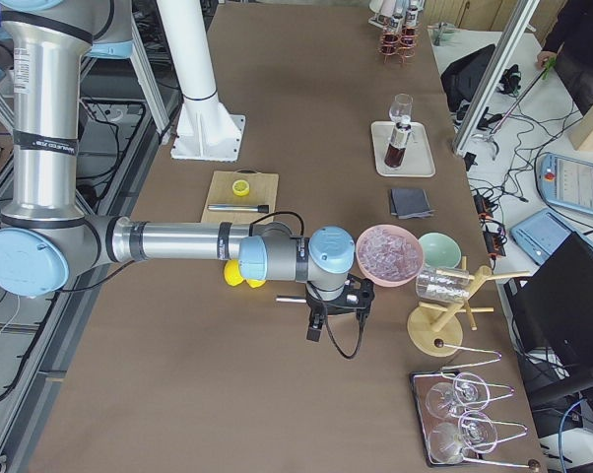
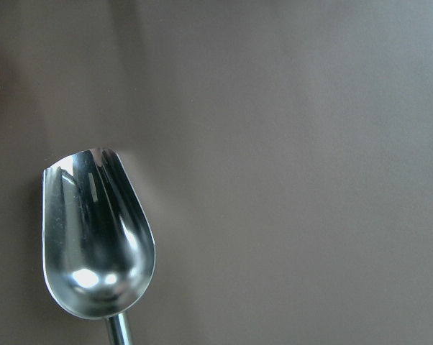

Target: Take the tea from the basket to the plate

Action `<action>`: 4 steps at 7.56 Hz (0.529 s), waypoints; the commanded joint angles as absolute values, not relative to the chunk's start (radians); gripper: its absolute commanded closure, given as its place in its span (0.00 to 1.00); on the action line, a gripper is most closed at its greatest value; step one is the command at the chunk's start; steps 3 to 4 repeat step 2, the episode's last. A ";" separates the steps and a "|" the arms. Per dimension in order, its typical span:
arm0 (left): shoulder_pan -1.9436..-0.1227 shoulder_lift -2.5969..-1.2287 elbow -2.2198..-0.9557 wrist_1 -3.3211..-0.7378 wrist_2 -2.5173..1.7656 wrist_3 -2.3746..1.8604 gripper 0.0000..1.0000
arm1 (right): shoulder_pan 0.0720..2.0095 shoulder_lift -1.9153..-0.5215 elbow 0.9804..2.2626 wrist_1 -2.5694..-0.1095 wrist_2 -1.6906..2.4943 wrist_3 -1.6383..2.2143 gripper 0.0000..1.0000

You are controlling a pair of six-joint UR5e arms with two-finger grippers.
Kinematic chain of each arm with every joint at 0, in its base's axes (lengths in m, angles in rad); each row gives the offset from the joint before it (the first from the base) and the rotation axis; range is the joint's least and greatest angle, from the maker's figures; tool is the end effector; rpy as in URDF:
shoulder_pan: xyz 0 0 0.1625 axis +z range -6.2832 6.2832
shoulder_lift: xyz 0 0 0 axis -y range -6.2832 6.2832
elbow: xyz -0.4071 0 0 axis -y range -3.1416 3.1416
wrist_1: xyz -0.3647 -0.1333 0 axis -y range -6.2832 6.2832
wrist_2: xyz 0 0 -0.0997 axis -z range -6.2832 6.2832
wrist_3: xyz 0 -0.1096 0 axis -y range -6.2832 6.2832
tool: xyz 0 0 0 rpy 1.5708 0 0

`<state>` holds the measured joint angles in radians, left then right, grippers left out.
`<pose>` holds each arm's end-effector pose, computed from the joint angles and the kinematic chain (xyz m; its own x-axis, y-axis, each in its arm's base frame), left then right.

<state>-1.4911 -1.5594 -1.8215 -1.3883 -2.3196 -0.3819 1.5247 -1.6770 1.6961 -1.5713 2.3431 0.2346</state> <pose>-0.0224 -0.4570 0.5576 0.7043 -0.2810 -0.6519 0.1972 0.9596 -0.2006 0.0373 -0.4248 0.6370 0.7061 0.1875 0.6829 -0.1214 0.9821 -0.1441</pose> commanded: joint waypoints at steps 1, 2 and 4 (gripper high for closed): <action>-1.489 -1.560 -1.818 -1.396 -2.318 -0.370 0.02 | 1.526 -1.678 1.698 -1.571 2.342 0.233 0.00; -1.486 -1.562 -1.806 -1.419 -2.318 -0.362 0.02 | 1.526 -1.680 1.706 -1.571 2.342 0.235 0.00; -1.486 -1.562 -1.806 -1.419 -2.318 -0.362 0.02 | 1.526 -1.680 1.706 -1.571 2.342 0.235 0.00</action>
